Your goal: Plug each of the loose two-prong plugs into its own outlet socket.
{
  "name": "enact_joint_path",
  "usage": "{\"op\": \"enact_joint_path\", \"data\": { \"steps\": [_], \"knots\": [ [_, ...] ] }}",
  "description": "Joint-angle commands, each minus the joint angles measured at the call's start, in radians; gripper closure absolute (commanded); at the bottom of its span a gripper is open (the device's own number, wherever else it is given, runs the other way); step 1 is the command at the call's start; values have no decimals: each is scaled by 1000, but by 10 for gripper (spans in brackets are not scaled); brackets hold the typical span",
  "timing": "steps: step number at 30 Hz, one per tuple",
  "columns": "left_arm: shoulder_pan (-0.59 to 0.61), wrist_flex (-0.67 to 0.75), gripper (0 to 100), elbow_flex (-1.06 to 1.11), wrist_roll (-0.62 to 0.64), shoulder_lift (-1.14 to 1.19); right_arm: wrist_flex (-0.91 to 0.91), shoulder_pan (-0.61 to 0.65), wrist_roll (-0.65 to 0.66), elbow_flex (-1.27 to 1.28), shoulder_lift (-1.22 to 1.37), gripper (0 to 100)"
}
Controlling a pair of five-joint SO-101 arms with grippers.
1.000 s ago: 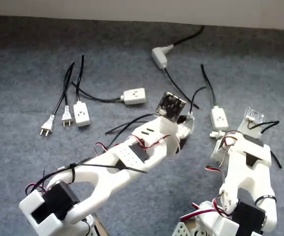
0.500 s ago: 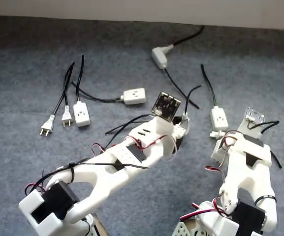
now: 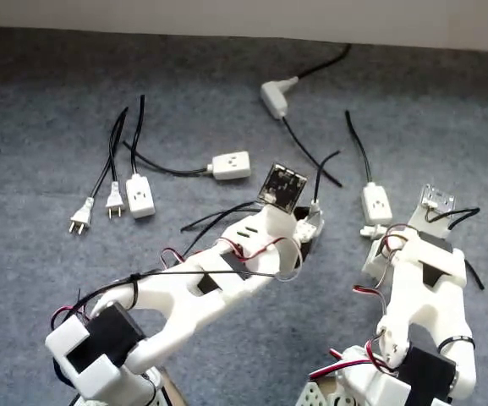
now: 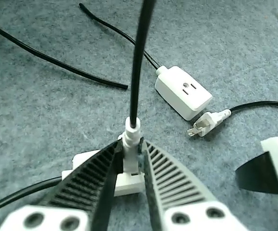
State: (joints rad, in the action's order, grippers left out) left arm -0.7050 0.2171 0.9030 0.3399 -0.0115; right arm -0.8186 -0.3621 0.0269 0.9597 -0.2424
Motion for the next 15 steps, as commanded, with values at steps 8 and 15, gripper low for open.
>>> {"op": "enact_joint_path", "data": {
  "steps": [8, 15],
  "knots": [
    [-42, 12, 994, 8, 11, -33, 21, -18, -11, 2, 7, 833],
    [-44, 12, 994, 10, 9, -33, 21, -18, -11, 2, 7, 833]
  ]
}}
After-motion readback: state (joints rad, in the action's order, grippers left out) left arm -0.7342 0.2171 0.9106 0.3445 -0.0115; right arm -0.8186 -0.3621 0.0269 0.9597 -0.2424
